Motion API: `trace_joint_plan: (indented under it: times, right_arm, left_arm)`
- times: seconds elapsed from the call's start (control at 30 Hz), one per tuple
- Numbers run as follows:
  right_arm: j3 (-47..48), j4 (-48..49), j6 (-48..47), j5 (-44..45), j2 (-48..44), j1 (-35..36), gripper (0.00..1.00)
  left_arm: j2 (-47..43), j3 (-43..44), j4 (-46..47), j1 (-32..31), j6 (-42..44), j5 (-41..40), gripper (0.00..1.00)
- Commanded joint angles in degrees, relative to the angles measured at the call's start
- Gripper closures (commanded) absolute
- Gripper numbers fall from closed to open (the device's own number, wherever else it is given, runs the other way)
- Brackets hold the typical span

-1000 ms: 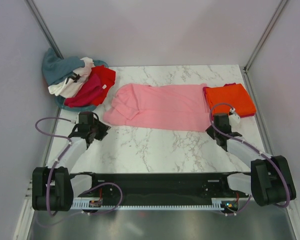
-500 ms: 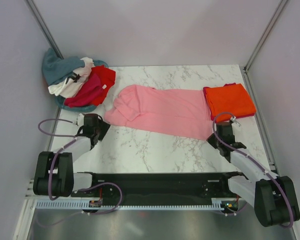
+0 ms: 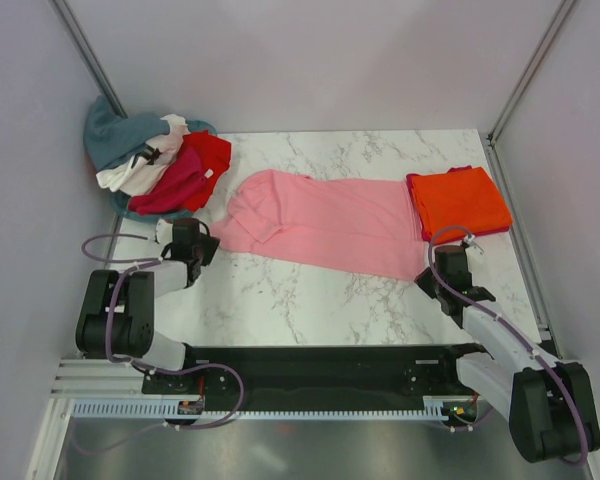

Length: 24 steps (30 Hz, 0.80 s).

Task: Fold and stack the t-shirts
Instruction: Fold the tshirt

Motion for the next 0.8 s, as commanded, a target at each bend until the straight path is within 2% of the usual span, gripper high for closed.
trace_joint_plan:
  times: [0.0,0.13,0.17,0.23,0.3,0.37,0.5,0.53,0.63,0.7,0.73,0.77]
  right_arm:
    - [-0.13,-0.79,0.6,0.82,-1.15,-0.36,1.0]
    - [0.04,-1.49,0.6,0.99,-1.76,-0.36,1.0]
    - [0.31,-1.93,0.6,1.08,-1.94,-0.36,1.0]
    - [0.57,-2.28,0.6,1.17,-2.03,-0.36,1.0]
    - [0.92,-2.81,0.52,1.61,-2.03,-0.36,1.0]
    - [0.84,-2.99,0.78,1.69,-2.11,-0.45,1.0]
    - [1.27,-3.51,1.04,1.96,-2.64,-0.54,1.0]
    - [1.45,-3.86,0.96,1.87,-2.82,-0.45,1.0]
    - [1.89,-5.88,0.96,1.96,-3.96,-0.62,1.0]
    - [1.54,-6.94,1.13,1.78,-4.92,-0.62,1.0]
    - [1.54,-7.2,1.31,1.7,-5.28,-0.62,1.0]
    - [1.1,-7.38,1.4,1.61,-5.71,-0.62,1.0]
  left_arm:
    - [1.86,1.55,3.6,0.3,-3.38,-4.37,0.66]
    - [3.01,2.78,4.84,0.3,-3.47,-6.3,0.81]
    - [2.75,3.04,4.75,0.39,-2.25,-7.08,0.89]
    - [0.56,3.48,2.39,0.39,0.55,-8.75,0.94]
    - [-2.77,3.75,-4.09,0.39,0.75,-13.67,0.97]
    - [-5.07,2.87,-6.49,0.39,2.24,-16.39,0.98]
    - [-12.44,0.06,-14.39,0.3,1.9,-17.2,0.97]
    - [-14.37,-0.73,-19.72,0.21,-0.89,-17.46,0.96]
    - [-20.97,-3.19,-26.16,0.21,-2.59,-17.2,0.81]
    - [-25.45,-3.81,-29.69,0.21,-1.81,-15.01,0.57]
    - [-26.86,-4.07,-29.71,0.21,-1.28,-15.0,0.57]
    - [-29.75,-4.77,-30.49,0.21,-1.01,-13.35,0.48]
